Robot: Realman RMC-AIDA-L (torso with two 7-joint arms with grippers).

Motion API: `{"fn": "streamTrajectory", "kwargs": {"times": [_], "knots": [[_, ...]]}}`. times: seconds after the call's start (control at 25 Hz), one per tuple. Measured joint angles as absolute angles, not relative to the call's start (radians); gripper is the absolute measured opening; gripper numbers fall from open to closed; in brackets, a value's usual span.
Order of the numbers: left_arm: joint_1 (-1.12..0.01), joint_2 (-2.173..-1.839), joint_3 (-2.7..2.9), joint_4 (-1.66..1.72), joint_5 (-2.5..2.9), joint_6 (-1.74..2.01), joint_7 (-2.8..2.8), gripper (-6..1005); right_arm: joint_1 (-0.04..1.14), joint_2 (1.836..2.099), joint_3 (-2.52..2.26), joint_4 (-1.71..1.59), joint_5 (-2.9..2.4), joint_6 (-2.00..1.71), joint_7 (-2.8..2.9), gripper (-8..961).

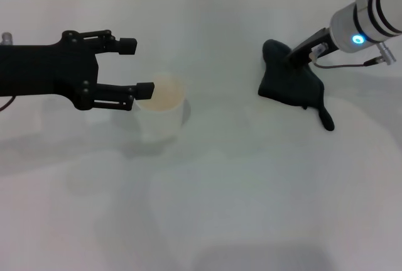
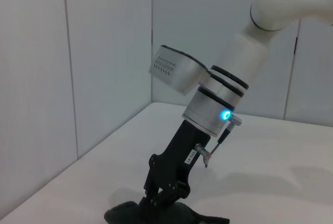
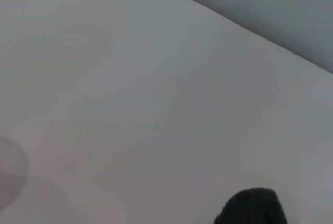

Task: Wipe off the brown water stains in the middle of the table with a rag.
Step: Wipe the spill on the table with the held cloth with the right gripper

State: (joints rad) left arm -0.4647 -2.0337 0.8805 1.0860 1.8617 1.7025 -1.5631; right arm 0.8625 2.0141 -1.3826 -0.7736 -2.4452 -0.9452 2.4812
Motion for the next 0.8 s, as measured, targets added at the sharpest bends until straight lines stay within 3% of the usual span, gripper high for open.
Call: {"fn": "streamTrajectory", "kwargs": {"times": [0.8], "knots": [[-0.467,-2.037,0.88,1.085,1.873,1.702,-1.561,875,0.839,2.028,-1.579,-0.851,-2.328,-0.998,2.516,69]]}}
